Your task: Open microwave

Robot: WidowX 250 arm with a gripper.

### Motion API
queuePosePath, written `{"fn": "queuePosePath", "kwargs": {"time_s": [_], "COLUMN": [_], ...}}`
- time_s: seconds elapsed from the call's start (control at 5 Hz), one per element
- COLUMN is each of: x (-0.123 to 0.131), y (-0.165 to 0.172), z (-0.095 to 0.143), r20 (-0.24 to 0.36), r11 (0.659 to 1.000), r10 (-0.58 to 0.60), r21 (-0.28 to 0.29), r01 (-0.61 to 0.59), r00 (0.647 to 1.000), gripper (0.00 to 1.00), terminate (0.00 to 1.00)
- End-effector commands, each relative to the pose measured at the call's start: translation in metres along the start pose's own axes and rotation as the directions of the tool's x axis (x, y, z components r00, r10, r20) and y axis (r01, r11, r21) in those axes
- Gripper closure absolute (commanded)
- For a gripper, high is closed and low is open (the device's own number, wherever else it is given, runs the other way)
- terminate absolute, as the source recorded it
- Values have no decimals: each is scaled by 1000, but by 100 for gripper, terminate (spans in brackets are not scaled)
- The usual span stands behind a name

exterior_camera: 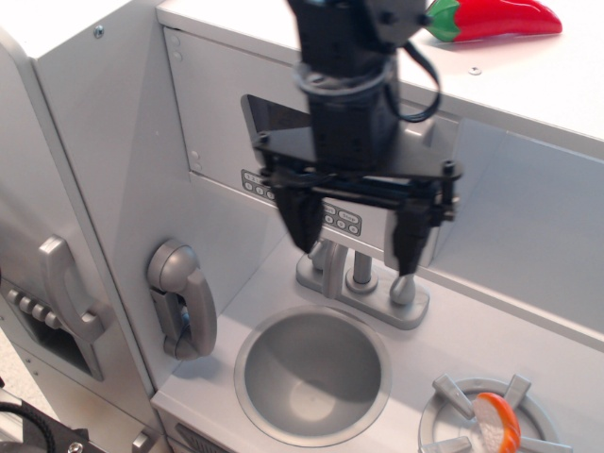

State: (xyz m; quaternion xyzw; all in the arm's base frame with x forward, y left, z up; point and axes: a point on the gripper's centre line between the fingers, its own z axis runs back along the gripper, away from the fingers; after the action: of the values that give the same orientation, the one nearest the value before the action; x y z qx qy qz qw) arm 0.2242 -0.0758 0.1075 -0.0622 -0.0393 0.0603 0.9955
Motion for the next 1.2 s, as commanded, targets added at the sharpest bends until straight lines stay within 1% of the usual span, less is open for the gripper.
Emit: {"fn": "queuePosePath", "kwargs": {"time_s": [0.0,0.2,0.4,0.6,1.0], "x": [45,63,69,67,72], "y": [-17,-15,-15,-12,-8], "z": [5,9,9,6,9], "r20": [171,208,213,208,191], "r11": [999,998,998,998,995], "r10": [29,58,62,54,95], "r21": [-35,-27,-24,-4,-46], "r01": [-23,-53,-58,-55,-88], "r00": [985,976,975,977,977], "gripper": [0,0,0,100,100], "terminate": [0,0,0,0,0]}}
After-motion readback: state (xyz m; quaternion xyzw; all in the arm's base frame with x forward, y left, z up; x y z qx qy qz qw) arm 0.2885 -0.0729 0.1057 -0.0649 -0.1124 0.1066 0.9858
